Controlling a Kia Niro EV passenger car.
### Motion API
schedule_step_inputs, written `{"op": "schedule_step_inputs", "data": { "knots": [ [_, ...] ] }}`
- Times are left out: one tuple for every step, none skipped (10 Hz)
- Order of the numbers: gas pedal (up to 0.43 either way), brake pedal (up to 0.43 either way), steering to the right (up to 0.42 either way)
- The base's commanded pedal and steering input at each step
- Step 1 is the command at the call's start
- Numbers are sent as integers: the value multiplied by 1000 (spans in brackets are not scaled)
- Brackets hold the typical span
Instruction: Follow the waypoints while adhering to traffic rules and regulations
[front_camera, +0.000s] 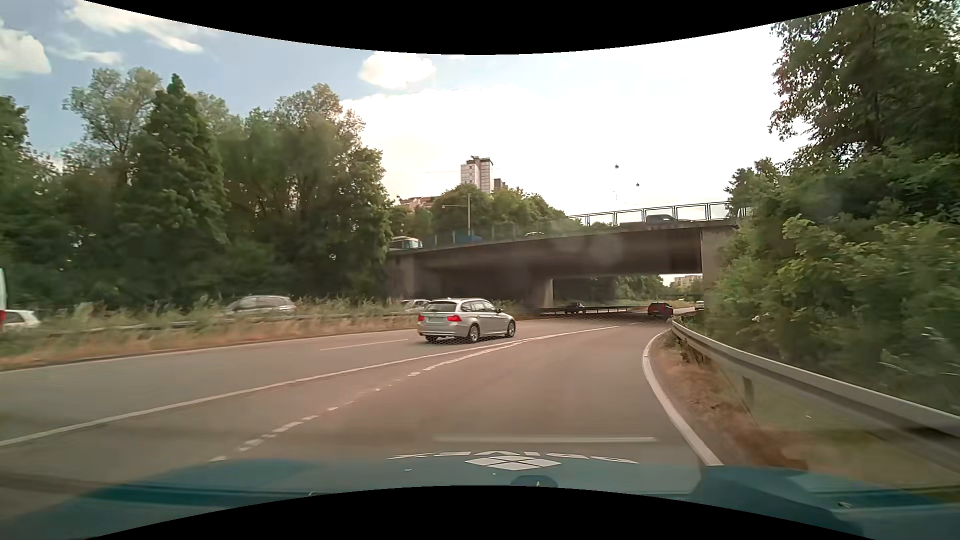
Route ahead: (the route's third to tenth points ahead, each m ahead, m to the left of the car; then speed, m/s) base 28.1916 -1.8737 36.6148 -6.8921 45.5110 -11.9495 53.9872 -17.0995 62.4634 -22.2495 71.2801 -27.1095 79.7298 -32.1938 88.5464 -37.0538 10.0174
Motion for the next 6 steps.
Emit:
{"op": "schedule_step_inputs", "data": {
  "knots": [
    [228, 0, 112],
    [228, 0, 112],
    [228, 0, 112],
    [228, 0, 112],
    [228, 0, 113],
    [228, 0, 112]
  ]
}}
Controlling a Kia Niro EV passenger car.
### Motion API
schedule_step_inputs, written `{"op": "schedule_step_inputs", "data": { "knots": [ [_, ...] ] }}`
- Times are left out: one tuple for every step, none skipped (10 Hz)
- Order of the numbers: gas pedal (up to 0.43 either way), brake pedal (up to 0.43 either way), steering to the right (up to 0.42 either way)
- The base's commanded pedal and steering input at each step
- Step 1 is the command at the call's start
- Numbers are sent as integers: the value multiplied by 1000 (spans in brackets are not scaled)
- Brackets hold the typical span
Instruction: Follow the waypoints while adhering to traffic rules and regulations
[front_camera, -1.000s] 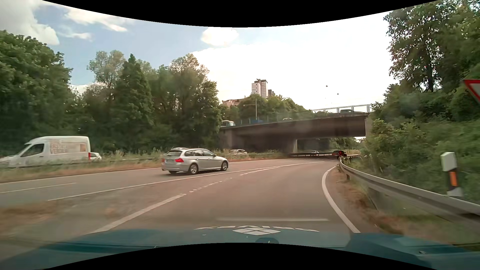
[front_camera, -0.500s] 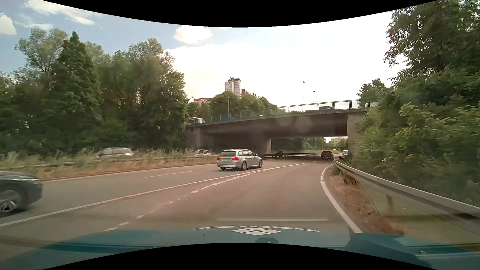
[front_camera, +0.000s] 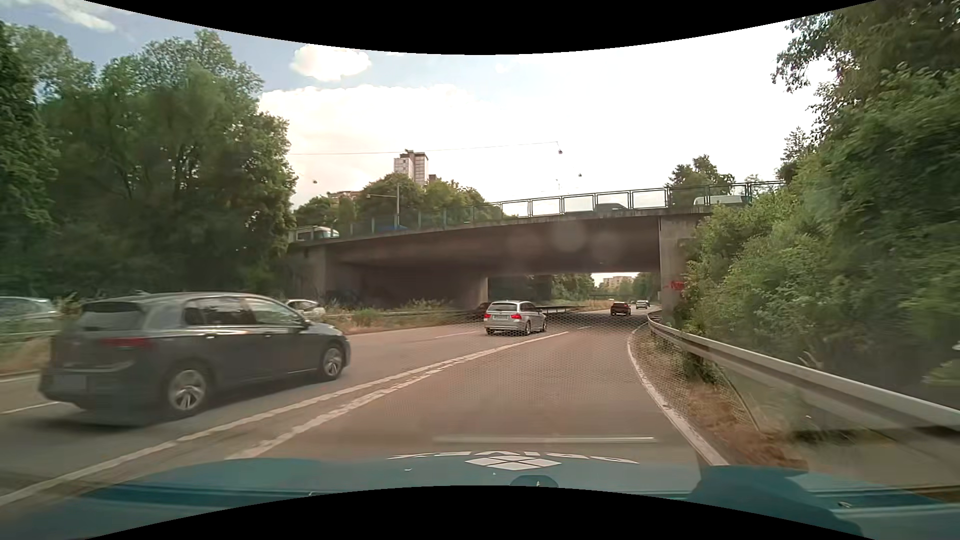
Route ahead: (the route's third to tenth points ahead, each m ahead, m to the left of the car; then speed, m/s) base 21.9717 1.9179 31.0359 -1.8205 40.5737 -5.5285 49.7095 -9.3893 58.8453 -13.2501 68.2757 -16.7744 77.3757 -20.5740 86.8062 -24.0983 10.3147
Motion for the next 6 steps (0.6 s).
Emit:
{"op": "schedule_step_inputs", "data": {
  "knots": [
    [228, 0, 110],
    [228, 0, 106],
    [240, 0, 101],
    [240, 0, 94],
    [240, 0, 85],
    [240, 0, 78]
  ]
}}
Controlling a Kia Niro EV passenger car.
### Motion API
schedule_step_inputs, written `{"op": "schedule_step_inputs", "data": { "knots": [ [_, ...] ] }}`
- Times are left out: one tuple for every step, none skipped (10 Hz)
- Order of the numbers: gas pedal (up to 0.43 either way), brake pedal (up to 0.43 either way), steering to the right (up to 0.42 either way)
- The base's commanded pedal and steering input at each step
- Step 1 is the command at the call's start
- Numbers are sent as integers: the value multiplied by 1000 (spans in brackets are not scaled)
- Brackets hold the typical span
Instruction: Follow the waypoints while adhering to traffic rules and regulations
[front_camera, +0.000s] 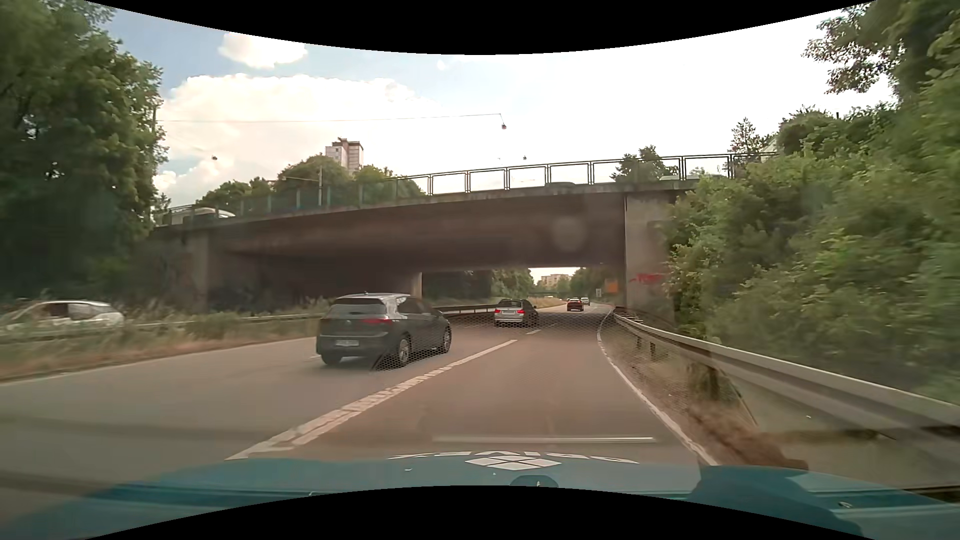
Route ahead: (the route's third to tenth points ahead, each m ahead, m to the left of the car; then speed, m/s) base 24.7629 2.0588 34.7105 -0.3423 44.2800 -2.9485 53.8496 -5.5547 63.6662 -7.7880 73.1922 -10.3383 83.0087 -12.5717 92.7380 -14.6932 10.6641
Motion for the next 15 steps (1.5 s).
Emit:
{"op": "schedule_step_inputs", "data": {
  "knots": [
    [240, 0, 72],
    [240, 0, 70],
    [240, 0, 68],
    [240, 0, 67],
    [287, 0, 65],
    [331, 0, 61],
    [331, 0, 60],
    [331, 0, 58],
    [331, 0, 55],
    [331, 0, 52],
    [358, 0, 52],
    [378, 0, 52],
    [378, 0, 51],
    [378, 0, 46],
    [390, 0, 41]
  ]
}}
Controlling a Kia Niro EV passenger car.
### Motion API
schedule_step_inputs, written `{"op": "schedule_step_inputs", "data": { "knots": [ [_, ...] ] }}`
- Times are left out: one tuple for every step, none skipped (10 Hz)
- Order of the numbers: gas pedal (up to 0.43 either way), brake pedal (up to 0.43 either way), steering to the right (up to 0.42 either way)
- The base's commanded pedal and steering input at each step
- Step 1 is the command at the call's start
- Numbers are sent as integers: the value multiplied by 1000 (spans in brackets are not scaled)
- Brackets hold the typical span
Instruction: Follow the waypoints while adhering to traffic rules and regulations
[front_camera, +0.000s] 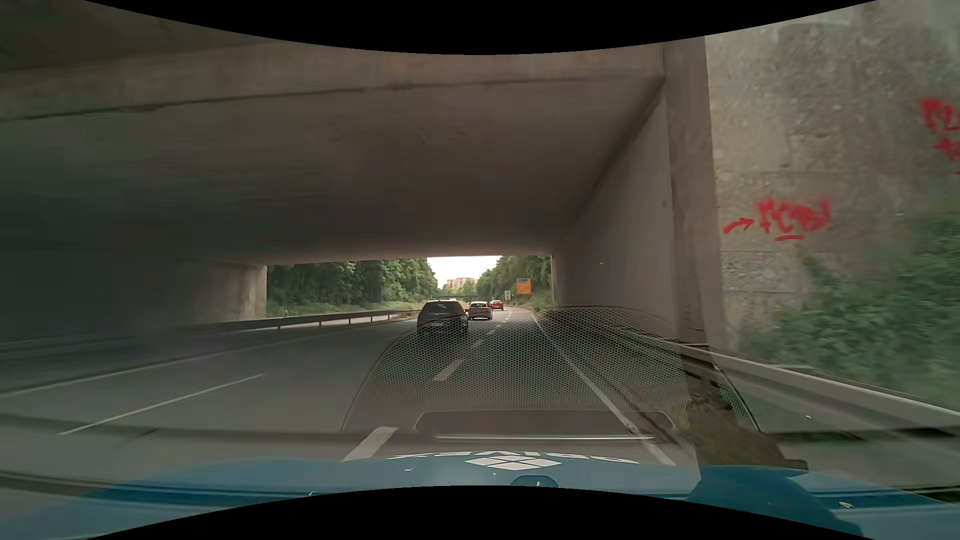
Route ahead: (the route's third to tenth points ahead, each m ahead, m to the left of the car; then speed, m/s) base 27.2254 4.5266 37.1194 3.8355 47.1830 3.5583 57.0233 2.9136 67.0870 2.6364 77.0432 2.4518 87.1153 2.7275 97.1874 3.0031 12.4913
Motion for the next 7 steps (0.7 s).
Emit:
{"op": "schedule_step_inputs", "data": {
  "knots": [
    [398, 0, 32],
    [409, 0, 25],
    [429, 0, 20],
    [441, 0, 15],
    [480, 0, 11],
    [500, 0, 10],
    [500, 0, 9]
  ]
}}
